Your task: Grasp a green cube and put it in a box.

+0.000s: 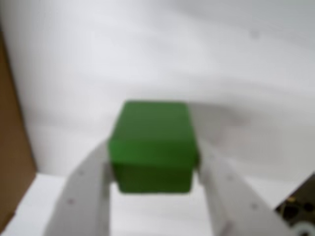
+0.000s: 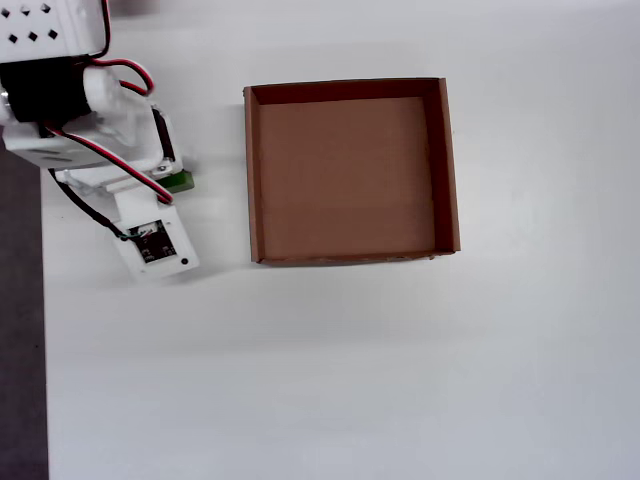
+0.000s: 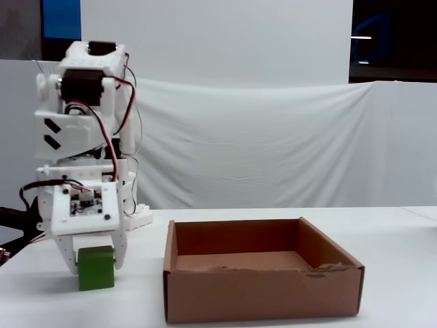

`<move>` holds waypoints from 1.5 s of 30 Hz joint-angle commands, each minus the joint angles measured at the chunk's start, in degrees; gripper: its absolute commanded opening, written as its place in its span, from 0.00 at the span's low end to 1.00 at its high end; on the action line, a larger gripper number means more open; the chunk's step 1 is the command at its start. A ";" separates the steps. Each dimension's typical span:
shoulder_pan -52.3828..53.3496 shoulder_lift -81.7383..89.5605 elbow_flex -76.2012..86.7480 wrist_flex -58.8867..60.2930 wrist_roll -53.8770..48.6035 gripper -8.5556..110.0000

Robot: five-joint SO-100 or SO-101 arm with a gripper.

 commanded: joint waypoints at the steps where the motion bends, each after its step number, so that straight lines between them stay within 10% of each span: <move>1: -0.53 3.60 0.00 -0.53 -0.53 0.21; 45: -24.08 23.38 -9.40 20.48 11.34 0.19</move>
